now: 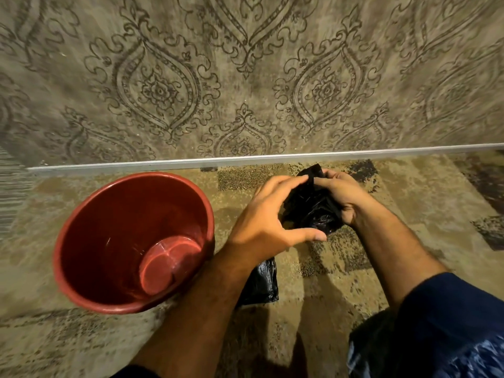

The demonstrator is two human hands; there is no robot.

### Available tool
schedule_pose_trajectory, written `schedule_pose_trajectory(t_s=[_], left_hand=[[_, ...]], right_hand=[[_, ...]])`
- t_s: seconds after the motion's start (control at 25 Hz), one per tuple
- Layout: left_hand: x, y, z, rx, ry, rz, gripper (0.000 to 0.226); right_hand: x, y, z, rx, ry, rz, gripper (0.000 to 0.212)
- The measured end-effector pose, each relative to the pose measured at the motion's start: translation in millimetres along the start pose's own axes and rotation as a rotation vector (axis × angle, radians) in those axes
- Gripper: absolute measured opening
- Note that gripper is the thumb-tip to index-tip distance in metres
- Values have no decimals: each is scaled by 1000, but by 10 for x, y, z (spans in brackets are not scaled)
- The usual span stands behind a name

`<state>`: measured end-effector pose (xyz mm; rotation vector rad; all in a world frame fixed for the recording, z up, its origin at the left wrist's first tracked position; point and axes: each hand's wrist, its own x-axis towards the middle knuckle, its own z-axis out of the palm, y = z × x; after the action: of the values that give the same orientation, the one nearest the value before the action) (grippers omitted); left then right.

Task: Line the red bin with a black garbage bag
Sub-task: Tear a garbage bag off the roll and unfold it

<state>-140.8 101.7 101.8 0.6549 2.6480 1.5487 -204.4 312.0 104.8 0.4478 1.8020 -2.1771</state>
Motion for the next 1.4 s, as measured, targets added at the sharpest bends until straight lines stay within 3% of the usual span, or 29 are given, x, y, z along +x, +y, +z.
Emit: schedule_pose_trajectory(t_s=[0.08,0.28,0.4,0.48,0.64,0.72,0.84,1.0,1.28,1.4], left_hand=[[-11,-27,34,-37,51,-19,80],[-16,-138,13,-307,298,-150,26],[17,-157,-62,-414,378,-244,32],[15,-181,-130,-438,405,-253,33],[12,-260,-272,-565,418,-235,33],[6,-268,-313,-575,416,-222,34],[-18,-251,-293,-555,342,-192,35],[-34,-211,-230,-552,297,-194,40],[-7,-346,-491,-766,549,-317,37],[34,-344,-581,-741,563,-304,33]], right_hand=[[-8,16,65,-21,-51,37,30],[-89,-38,109,92,-229,154,62],[-109,-72,63,178,-305,151,87],[-114,-111,67,160,-352,118,91],[-130,-233,41,90,-225,43,73],[-171,-235,102,-53,-283,70,65],[-239,-152,333,-200,-340,101,74],[-207,-129,458,-121,-207,-66,57],[-217,-362,0,-156,-72,-207,34],[-263,-458,-149,-177,-68,-299,20]])
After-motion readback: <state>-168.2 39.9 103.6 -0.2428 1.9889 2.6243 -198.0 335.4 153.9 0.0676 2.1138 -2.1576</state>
